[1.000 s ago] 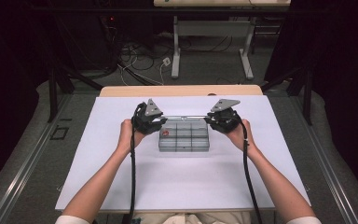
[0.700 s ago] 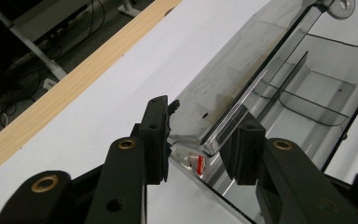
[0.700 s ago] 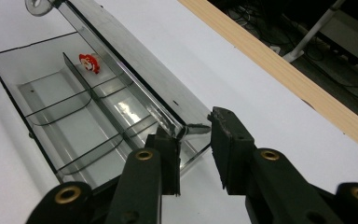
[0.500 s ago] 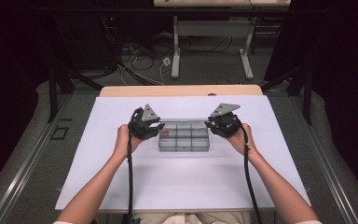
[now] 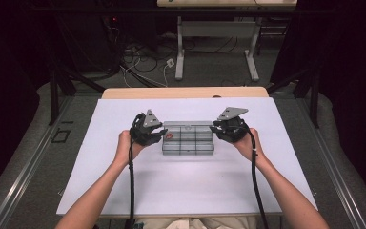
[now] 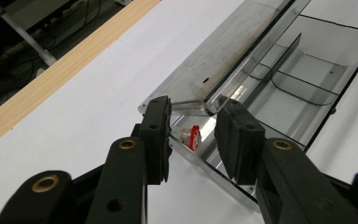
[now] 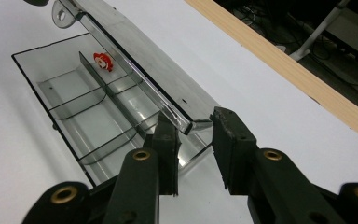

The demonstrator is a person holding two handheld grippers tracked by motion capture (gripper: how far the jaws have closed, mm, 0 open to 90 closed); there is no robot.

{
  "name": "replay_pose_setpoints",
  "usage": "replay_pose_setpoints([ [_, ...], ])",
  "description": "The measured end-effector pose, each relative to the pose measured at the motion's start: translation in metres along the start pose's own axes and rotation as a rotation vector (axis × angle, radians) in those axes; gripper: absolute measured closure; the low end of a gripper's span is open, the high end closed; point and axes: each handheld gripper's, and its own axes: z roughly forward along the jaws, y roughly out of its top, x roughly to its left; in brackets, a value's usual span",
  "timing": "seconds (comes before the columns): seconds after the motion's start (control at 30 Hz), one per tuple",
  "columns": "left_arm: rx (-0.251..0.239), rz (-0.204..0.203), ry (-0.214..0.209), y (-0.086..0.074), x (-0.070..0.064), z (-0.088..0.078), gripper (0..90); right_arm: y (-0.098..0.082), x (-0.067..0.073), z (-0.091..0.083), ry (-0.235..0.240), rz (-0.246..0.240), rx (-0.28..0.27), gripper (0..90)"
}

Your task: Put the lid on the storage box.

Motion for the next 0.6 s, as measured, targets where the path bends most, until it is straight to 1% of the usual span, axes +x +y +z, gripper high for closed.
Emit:
replay_pose_setpoints([
  [0.03, -0.011, -0.001, 0.007, -0.001, -0.001, 0.000, 65.0, 0.000, 0.000, 0.000, 0.003, 0.001, 0.004, 71.4],
  [0.07, -0.003, -0.003, 0.000, 0.000, -0.001, 0.000, 64.8, -0.001, 0.001, 0.000, 0.002, 0.001, 0.000, 71.3],
  [0.1, -0.009, -0.002, 0.002, -0.001, -0.002, 0.000, 64.6, -0.001, 0.001, -0.001, 0.008, -0.001, 0.009, 71.1],
  [0.13, -0.003, 0.001, -0.002, -0.001, -0.002, -0.002, 64.4, -0.001, 0.001, -0.002, 0.010, 0.002, 0.011, 70.9],
  [0.2, -0.019, -0.001, -0.006, -0.001, -0.003, -0.003, 63.9, -0.002, 0.002, -0.002, 0.012, 0.006, 0.004, 70.5],
  [0.27, -0.010, -0.003, -0.019, -0.002, -0.003, -0.007, 61.6, -0.002, 0.003, -0.005, 0.019, 0.017, 0.009, 70.0],
  [0.3, -0.018, -0.008, -0.019, -0.002, -0.005, -0.007, 60.6, -0.002, 0.003, -0.005, 0.026, 0.016, 0.008, 69.6],
  [0.37, -0.018, -0.011, -0.027, -0.003, -0.006, -0.008, 58.2, -0.003, 0.005, -0.007, 0.031, 0.019, 0.010, 69.5],
  [0.43, 0.013, -0.012, -0.031, -0.004, -0.008, -0.010, 54.7, -0.004, 0.006, -0.008, 0.030, 0.012, 0.012, 69.5],
  [0.47, 0.037, -0.015, -0.038, -0.004, -0.008, -0.010, 50.8, -0.004, 0.007, -0.009, 0.033, 0.006, 0.014, 68.9],
  [0.5, 0.057, -0.023, -0.034, -0.004, -0.009, -0.010, 46.6, -0.005, 0.007, -0.009, 0.033, 0.006, 0.015, 68.7],
  [0.6, 0.078, -0.047, -0.042, -0.008, -0.010, -0.013, 38.1, -0.007, 0.007, -0.012, 0.048, 0.013, 0.024, 65.8],
])
